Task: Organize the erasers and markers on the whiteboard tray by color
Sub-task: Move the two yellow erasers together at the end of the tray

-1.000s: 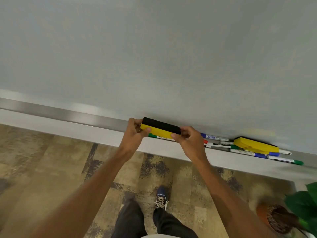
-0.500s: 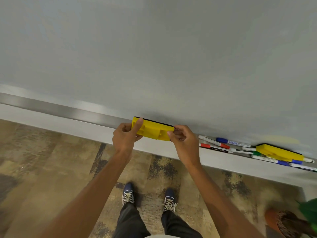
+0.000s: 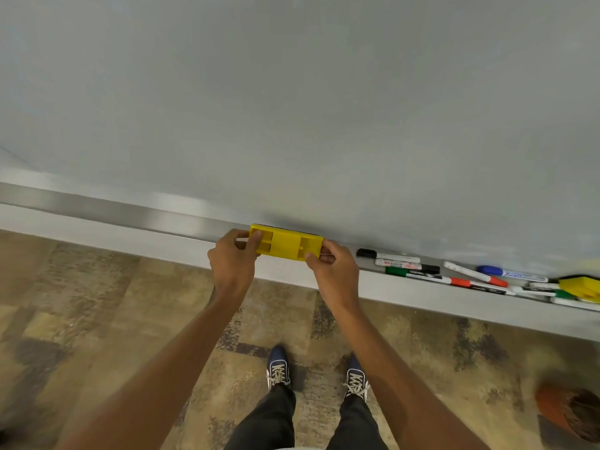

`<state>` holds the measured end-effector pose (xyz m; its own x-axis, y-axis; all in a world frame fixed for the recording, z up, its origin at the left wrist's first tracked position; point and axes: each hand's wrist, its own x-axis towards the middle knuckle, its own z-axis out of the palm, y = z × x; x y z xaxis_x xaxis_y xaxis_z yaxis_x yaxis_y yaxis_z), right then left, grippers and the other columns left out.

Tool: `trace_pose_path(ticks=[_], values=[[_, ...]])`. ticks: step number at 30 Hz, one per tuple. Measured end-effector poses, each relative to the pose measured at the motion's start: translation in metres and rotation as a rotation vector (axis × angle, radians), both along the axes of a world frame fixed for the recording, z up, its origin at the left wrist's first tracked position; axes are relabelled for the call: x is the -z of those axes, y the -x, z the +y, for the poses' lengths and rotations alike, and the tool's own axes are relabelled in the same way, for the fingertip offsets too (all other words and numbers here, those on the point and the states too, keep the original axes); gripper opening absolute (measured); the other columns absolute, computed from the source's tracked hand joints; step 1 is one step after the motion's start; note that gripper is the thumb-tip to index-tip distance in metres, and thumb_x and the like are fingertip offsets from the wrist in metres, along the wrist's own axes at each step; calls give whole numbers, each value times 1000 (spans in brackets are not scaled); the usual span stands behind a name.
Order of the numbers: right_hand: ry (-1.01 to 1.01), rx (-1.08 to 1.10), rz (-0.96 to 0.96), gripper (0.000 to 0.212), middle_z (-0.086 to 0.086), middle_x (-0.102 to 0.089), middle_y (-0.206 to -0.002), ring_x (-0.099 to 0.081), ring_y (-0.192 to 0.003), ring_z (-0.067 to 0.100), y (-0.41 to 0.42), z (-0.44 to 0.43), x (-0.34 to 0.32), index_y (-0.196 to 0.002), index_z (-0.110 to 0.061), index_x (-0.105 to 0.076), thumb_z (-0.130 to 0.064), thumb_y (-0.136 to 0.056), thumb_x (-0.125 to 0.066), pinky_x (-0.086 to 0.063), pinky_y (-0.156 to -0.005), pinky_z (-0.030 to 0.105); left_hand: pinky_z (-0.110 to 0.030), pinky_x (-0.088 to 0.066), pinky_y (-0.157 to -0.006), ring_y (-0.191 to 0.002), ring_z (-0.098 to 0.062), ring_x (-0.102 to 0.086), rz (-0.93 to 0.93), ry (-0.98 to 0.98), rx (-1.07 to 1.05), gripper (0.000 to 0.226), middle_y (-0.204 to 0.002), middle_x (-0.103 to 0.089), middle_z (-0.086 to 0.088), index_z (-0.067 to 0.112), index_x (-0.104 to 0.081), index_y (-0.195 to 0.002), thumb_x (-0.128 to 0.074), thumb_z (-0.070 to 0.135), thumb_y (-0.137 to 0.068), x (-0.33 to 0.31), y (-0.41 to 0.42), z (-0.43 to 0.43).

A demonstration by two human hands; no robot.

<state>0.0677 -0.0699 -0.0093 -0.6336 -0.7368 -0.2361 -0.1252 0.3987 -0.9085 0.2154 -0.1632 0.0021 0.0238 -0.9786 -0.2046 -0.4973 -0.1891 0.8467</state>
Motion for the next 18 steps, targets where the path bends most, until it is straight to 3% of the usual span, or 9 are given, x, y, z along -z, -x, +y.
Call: trace_pose_path(ticks=[5,9,14,18], values=[[-19,-20,-52,17,-16,-67,-81,-61,-68,-13,-29,-33,8,-93,-26,-69,-14,-81,-73,-43,-60,0,-43,-55,-89,-91,-30,-72,-94,-69,34,36,-97,-76,-16,9,-70,-114,-64,40,-96,14,-26,-35],[-81,-72,-56,16,-12,-70,-79,-61,-66,-13,-45,-54,15,-95,-22,-71,-15,-81,-73,-45,-59,5,-41,-52,-89,-101,-34,-67,-152,-83,83,37,-105,-74,-18,6,-70,-119,-64,35,-96,22,-41,-55],[-183,-90,-70,16,-4,-75,-86,-68,-78,9,-59,-73,24,-95,-20,-73,-22,-79,-74,-52,-71,29,-43,-52,-88,-98,-37,-65,-213,-166,131,31,-107,-68,-23,6,-72,-113,-67,28,-92,30,-55,-73],[-203,-109,-60,12,1,-75,-85,-68,-80,18,-63,-80,26,-91,-18,-73,-23,-80,-73,-54,-72,36,-43,-55,-87,-93,-36,-68,-201,-177,167,27,-105,-69,-22,9,-73,-110,-68,28,-91,34,-63,-76]])
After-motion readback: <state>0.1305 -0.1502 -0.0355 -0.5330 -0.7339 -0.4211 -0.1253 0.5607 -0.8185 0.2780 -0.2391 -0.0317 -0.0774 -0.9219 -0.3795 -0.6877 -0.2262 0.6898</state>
